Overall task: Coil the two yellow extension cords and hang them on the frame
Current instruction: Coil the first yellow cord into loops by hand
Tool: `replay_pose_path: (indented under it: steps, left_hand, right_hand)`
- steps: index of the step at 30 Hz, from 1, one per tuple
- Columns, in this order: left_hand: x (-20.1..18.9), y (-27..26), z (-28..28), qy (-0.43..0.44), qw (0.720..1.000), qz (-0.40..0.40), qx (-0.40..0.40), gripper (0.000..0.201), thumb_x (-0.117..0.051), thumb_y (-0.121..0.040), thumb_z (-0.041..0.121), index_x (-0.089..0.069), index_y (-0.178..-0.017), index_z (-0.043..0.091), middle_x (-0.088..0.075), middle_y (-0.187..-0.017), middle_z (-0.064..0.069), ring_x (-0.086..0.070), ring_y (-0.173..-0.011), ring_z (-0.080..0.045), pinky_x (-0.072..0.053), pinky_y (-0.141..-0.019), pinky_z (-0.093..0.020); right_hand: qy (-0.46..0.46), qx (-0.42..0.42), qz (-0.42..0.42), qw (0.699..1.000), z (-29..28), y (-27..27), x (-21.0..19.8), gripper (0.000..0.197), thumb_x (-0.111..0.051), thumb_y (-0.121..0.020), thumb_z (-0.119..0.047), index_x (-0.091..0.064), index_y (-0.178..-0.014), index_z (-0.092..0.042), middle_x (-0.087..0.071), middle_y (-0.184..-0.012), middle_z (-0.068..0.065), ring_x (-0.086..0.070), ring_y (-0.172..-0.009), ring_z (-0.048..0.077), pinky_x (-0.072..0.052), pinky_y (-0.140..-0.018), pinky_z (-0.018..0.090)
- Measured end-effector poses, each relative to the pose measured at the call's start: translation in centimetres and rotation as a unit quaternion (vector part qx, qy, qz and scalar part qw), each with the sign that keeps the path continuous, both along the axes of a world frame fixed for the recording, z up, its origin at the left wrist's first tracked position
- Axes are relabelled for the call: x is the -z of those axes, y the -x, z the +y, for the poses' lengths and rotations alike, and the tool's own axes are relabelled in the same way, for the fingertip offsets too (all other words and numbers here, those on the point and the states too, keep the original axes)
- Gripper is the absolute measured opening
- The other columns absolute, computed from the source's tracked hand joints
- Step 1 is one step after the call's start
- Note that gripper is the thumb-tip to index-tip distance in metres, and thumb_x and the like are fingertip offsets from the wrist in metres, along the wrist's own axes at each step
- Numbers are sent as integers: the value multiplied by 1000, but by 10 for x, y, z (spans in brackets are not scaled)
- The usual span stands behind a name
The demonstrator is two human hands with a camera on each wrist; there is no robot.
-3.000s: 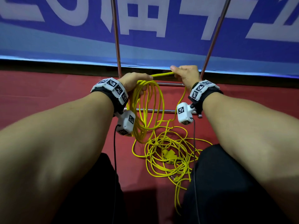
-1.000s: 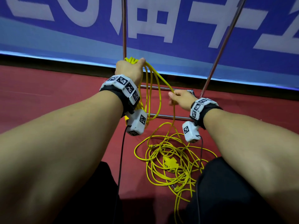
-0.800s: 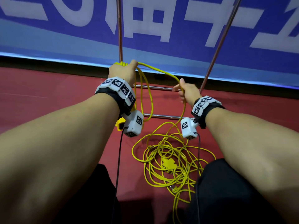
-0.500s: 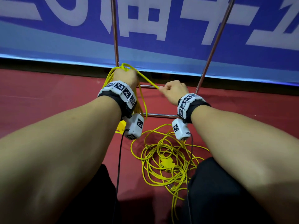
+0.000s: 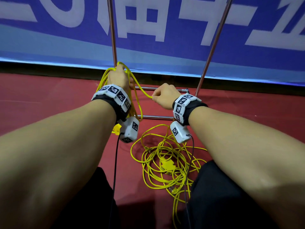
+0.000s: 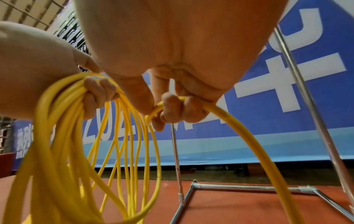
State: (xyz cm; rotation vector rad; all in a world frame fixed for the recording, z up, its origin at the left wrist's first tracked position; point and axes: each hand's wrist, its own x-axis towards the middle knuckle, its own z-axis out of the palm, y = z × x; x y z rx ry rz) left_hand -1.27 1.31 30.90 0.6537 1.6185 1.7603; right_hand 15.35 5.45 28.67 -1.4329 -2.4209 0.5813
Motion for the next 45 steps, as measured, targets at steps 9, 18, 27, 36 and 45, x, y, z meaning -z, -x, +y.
replay_pose_path:
  steps: [9,18,27,36,45]
  left_hand:
    - [2,-7,-2,-31,999,23,11,39,-82,-79,40,-63,-78,6,-66,-64,-10,-62,-45,-18,-58,-53,-33]
    - [1,-5,1,-64,997,-31,17,26,-85,-79,19,-70,-81,-2,-69,-57,-8,-67,-56,-22,-56,-59,-35]
    - [4,5,-3,-69,998,9,5,29,-81,-83,19,-61,-64,9,-71,-62,-7,-70,-59,-21,-58,-63,-38]
    - [10,0,-6,63,976,191,86,48,-87,-73,37,-47,-69,11,-53,-58,-4,-51,-51,-18,-43,-51,-27]
    - [2,-14,-12,49,989,12,142,37,-75,-86,10,-60,-111,-12,-72,-67,-18,-74,-61,-27,-58,-56,-32]
  right_hand:
    - [51,15,-19,998,4,9,19,27,-46,-102,-34,-57,-85,-16,-73,-66,11,-73,-70,25,-59,-75,38]
    - [110,25,-69,991,21,-20,38,26,-70,-89,-26,-68,-86,0,-60,-74,9,-52,-68,22,-45,-68,32]
    - [94,28,-103,990,17,-34,38,58,-33,-104,-51,-66,-72,-16,-57,-65,2,-54,-65,23,-43,-76,32]
    - [-99,-116,90,984,-8,26,-13,35,-45,-75,-36,-60,-55,-12,-57,-52,0,-54,-58,21,-43,-61,34]
    - [-46,-32,351,935,15,16,4,27,-74,-77,-11,-51,-84,-23,-52,-72,-5,-51,-64,13,-48,-69,34]
